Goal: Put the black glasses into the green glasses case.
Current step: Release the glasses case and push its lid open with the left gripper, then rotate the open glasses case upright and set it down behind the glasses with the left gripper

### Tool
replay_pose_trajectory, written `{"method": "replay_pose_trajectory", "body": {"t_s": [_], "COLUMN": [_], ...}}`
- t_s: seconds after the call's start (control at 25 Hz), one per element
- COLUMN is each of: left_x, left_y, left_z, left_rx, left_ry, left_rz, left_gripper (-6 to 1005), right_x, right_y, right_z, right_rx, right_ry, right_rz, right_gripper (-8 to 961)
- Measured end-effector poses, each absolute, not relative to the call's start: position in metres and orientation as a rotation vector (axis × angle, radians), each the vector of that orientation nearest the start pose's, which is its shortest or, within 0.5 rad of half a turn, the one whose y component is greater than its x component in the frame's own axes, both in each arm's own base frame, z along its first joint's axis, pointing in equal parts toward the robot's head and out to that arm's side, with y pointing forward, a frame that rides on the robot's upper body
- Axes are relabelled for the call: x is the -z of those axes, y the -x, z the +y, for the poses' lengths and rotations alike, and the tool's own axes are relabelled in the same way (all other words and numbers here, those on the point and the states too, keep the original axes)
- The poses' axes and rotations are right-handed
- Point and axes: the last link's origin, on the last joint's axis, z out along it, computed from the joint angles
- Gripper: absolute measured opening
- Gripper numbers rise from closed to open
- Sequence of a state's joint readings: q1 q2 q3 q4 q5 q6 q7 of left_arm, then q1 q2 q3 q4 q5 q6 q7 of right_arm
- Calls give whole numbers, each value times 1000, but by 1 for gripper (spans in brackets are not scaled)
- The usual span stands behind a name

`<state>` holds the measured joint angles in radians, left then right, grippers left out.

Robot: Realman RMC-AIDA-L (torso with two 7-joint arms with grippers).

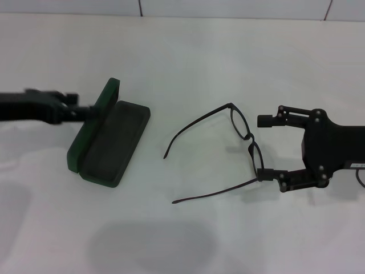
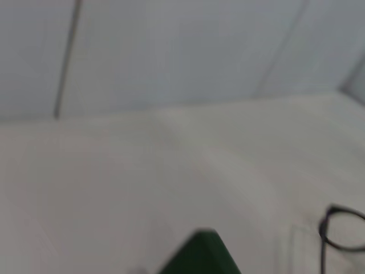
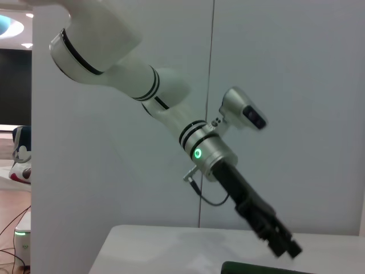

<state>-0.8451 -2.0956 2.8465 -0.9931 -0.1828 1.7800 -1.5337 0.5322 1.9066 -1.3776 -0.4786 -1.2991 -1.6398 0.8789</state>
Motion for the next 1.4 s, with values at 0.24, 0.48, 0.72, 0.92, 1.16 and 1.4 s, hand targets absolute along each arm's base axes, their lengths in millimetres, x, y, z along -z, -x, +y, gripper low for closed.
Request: {"method": "replay_pose_trajectory", "body": {"t_s": [0.24, 0.48, 0.72, 0.92, 1.16, 1.4], "left_x": [-64, -57, -52, -50, -48, -48], "left_y": [293, 298, 299, 297, 297, 290], "left_z": [339, 343, 348, 350, 350, 354], "left_rx": [364, 289, 265, 269, 238, 253], "left_ry": [2522, 2513, 2501, 2503, 2497, 2515], "left_rz": [-1082, -1115, -1133, -1148, -1205, -1195], "left_gripper": [827, 827, 819, 751, 566, 384], "right_x": [6, 6, 7, 7, 8, 6], "right_y": [-226, -225, -225, -226, -226, -228], "right_z": [311, 311, 310, 310, 309, 308], "right_rx": [-961, -960, -954, -951, -951, -949], "right_ry": [2858, 2858, 2863, 2860, 2854, 2853], "right_rz": [-146, -158, -159, -168, -187, -193], "right_gripper": [872, 873, 873, 873, 873, 873]}}
